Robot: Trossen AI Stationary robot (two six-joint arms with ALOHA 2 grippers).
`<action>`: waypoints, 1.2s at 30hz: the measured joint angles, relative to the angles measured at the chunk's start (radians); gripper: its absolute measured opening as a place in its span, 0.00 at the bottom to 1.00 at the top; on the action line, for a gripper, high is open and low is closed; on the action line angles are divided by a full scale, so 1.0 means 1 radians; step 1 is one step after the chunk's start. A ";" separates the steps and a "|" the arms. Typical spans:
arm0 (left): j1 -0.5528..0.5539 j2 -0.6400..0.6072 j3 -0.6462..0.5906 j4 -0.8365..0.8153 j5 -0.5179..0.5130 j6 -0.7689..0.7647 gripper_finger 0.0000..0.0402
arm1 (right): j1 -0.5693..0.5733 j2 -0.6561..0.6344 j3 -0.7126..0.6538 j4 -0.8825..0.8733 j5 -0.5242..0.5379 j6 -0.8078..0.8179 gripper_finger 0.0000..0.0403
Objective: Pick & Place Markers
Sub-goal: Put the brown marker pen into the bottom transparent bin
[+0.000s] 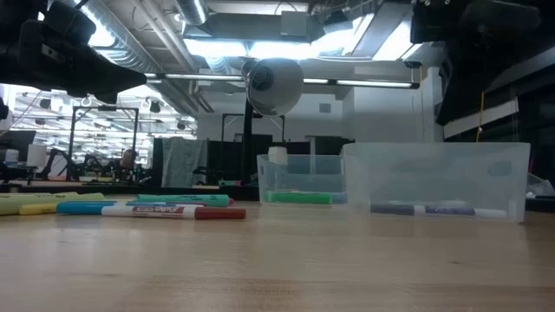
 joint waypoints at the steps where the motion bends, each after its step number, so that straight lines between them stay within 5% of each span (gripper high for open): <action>1: 0.000 0.000 0.000 0.000 0.000 0.000 0.02 | 0.000 0.000 0.000 0.000 0.001 0.001 0.27; 9: 0.000 0.000 0.000 0.000 0.000 0.000 0.02 | 0.000 0.000 0.000 0.092 0.008 -0.005 0.32; 26: 0.000 0.000 0.000 0.000 0.000 0.000 0.01 | 0.000 0.000 0.000 0.839 0.008 -0.475 0.32; 36: 0.000 0.000 0.000 0.000 0.000 0.000 0.02 | 0.000 0.018 0.000 1.034 0.007 -0.403 0.32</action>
